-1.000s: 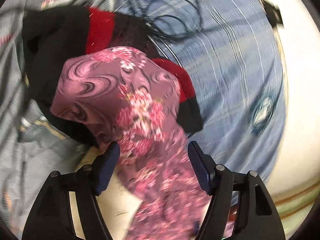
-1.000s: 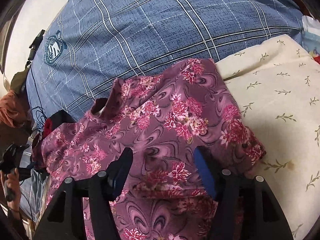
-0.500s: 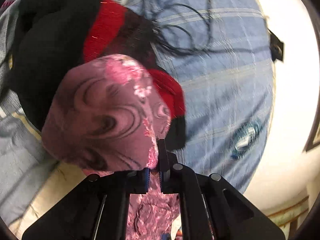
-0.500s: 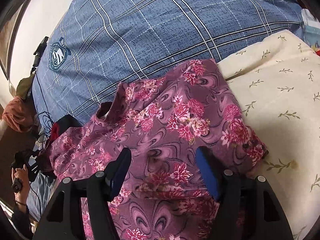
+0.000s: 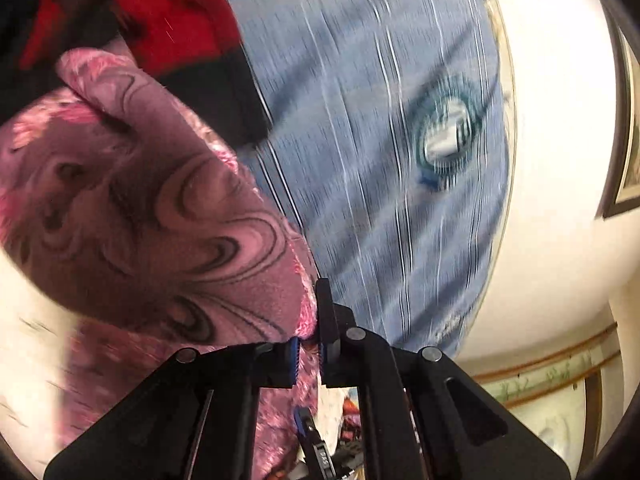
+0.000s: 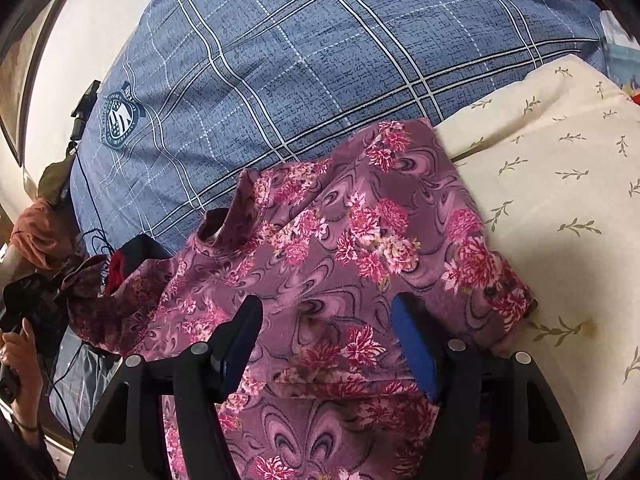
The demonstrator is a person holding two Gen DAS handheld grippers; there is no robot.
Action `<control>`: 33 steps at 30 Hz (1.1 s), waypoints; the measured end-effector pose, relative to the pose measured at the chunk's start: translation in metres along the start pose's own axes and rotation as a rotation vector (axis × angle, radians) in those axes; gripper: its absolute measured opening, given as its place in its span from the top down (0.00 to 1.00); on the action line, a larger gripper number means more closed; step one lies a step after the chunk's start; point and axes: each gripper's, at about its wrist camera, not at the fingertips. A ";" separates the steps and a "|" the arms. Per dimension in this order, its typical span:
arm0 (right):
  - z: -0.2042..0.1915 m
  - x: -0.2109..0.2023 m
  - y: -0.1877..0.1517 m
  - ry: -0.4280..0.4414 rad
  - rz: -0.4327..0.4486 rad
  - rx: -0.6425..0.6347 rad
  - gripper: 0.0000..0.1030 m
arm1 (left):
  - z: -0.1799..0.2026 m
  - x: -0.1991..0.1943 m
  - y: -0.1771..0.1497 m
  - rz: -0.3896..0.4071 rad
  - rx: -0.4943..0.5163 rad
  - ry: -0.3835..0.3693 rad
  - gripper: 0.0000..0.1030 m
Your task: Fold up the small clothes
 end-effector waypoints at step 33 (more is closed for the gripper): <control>-0.019 0.012 0.009 0.103 -0.106 0.081 0.27 | -0.006 -0.007 -0.093 -0.148 0.274 0.006 0.26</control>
Point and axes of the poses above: each gripper's, at about its wrist camera, not at the fingertips, and x roughly the way its jaws point, z to its right, y to its top, and after that the axes turned 12 degrees about z, right-handed
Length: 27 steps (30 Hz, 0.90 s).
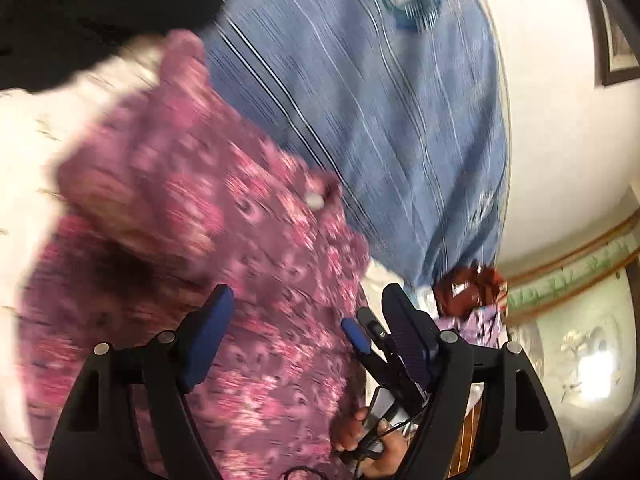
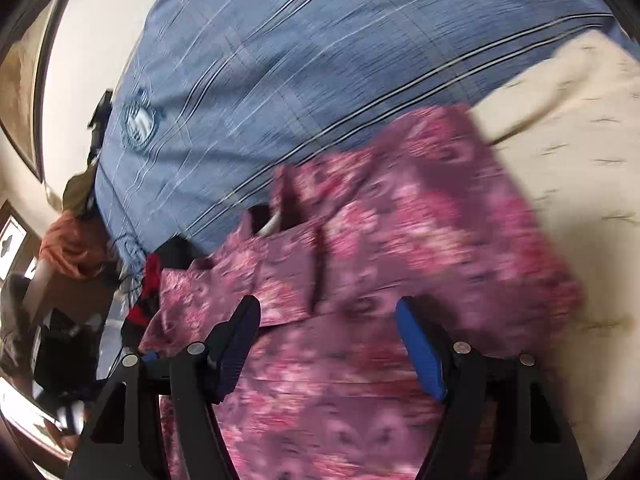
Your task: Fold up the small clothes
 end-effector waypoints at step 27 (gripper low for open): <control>0.028 -0.022 0.031 -0.143 0.077 0.053 0.72 | -0.032 0.022 -0.010 -0.048 -0.014 0.075 0.26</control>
Point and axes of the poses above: each gripper's, at about its wrist camera, not at the fingertips, and x roughly the way its jaws point, z to its right, y to its top, and after that the axes turned 12 degrees about z, right-handed
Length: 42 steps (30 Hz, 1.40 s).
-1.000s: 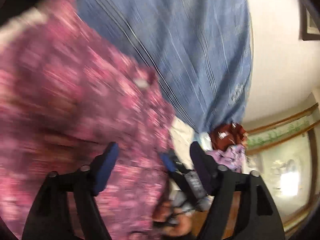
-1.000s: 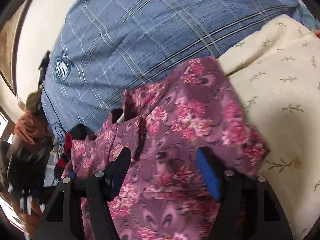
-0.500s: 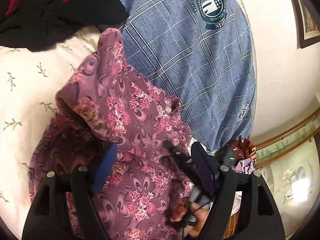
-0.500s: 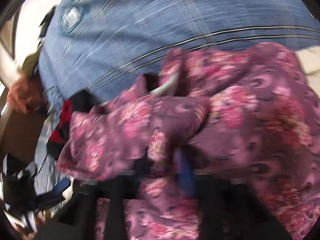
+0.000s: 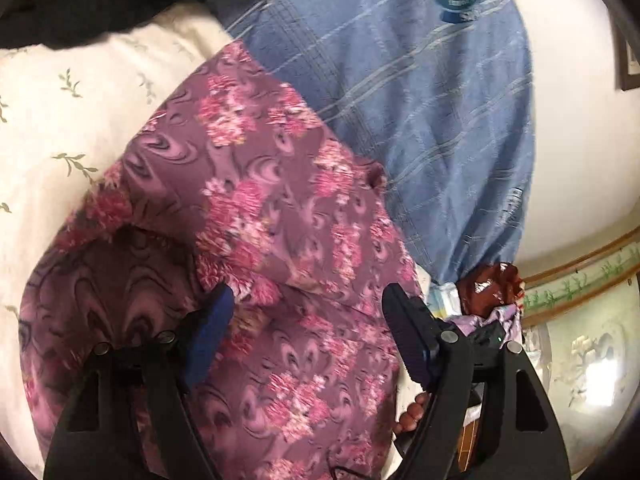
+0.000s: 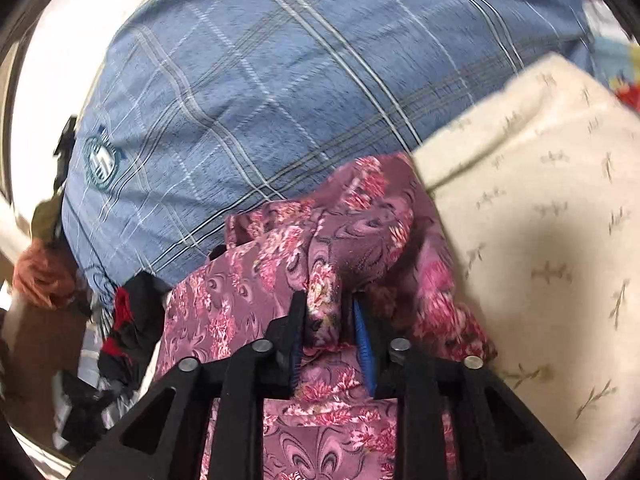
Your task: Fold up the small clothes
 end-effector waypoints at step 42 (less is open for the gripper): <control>-0.004 -0.013 0.019 0.023 0.040 -0.078 0.71 | 0.050 0.001 0.051 0.034 0.322 0.256 0.35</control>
Point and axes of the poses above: each gripper's, at about its wrist camera, not at the fingertips, and x roughly the way its jaws point, z to its right, y to its top, and after that the axes turned 12 degrees about z, right-handed
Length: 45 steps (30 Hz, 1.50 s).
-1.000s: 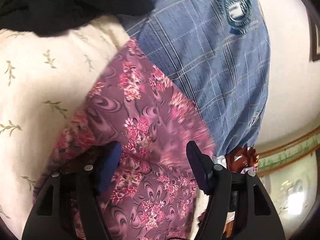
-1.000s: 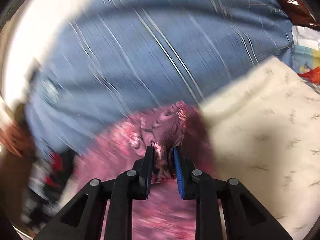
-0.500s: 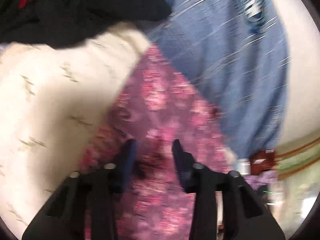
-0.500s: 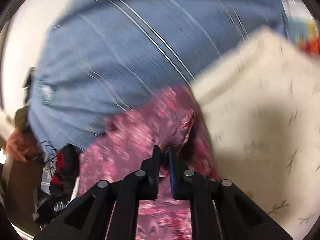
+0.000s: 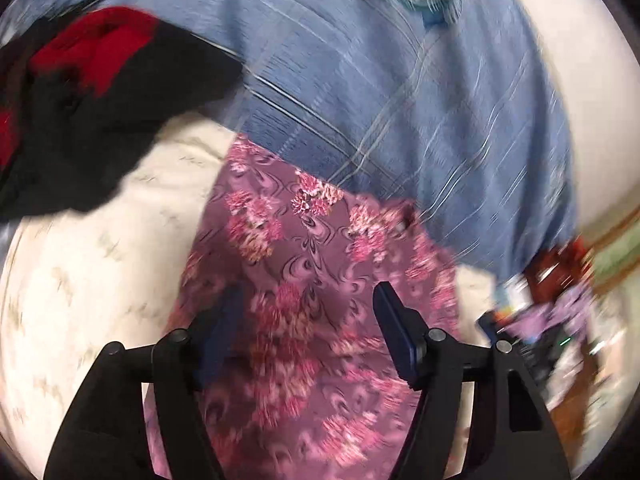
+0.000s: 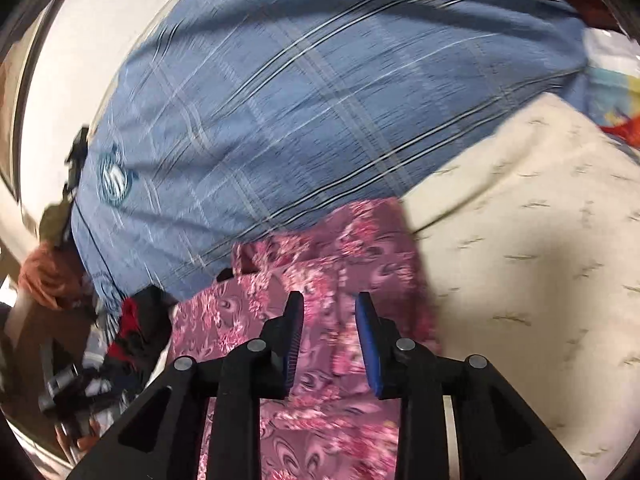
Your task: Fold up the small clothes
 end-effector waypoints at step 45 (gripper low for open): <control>0.076 -0.215 -0.160 0.019 -0.237 0.010 0.71 | -0.080 -0.141 -0.177 -0.278 -0.101 -0.143 0.48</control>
Point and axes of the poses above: each gripper's, at about its wrist camera, not at the fingertips, and x roughly the way its jaws point, z to its right, y to its top, and after that the axes turned 12 degrees about z, right-handed
